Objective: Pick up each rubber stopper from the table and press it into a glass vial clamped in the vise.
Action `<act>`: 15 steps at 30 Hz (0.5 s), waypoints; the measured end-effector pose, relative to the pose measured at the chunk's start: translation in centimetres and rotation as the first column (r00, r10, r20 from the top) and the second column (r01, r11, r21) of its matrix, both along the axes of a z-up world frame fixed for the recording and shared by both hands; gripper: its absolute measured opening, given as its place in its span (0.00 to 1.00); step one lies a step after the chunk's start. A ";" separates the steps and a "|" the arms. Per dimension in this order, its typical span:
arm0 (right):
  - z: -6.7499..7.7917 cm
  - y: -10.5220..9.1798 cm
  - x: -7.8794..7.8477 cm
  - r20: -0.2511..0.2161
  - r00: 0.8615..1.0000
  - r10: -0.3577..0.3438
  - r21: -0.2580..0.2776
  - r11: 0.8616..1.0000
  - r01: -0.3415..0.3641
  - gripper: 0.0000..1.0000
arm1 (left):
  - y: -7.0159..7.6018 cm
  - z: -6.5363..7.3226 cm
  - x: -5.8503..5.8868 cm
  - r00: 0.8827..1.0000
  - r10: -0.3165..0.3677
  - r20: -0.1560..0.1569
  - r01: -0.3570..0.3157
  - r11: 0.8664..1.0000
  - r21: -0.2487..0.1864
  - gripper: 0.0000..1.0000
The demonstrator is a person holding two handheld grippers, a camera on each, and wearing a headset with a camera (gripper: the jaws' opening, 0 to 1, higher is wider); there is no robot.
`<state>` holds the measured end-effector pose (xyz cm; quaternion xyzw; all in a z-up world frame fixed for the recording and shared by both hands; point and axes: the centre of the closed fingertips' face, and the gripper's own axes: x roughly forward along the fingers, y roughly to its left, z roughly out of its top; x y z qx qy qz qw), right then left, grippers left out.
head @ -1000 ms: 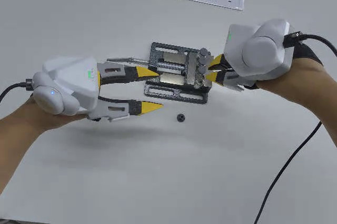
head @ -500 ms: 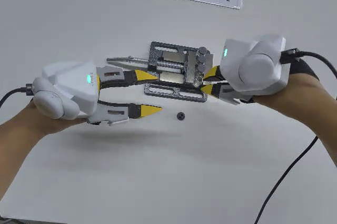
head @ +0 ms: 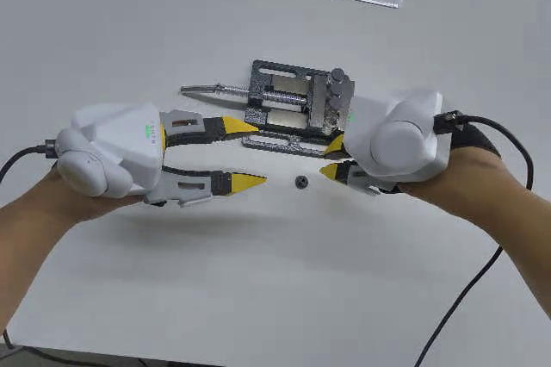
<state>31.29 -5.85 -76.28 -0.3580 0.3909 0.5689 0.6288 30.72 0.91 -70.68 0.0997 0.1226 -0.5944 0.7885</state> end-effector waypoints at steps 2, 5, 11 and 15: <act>-0.3 0.1 -0.2 -0.004 1.000 0.000 0.000 1.000 0.000 0.10 | 0.1 0.0 -0.1 1.000 0.002 -0.001 -0.002 1.000 0.000 0.31; -0.6 0.1 -0.3 -0.009 1.000 -0.006 0.002 1.000 0.006 0.10 | 0.3 -0.1 -0.2 1.000 0.005 -0.004 -0.005 1.000 -0.001 0.31; -1.3 0.3 -0.8 -0.020 1.000 -0.008 0.000 1.000 0.008 0.10 | 0.4 -0.4 -0.6 1.000 0.003 -0.009 -0.003 1.000 0.002 0.31; -1.6 0.4 -1.1 -0.026 1.000 -0.011 0.009 1.000 0.012 0.12 | 0.5 -0.4 -0.6 1.000 0.004 -0.012 -0.004 1.000 0.001 0.32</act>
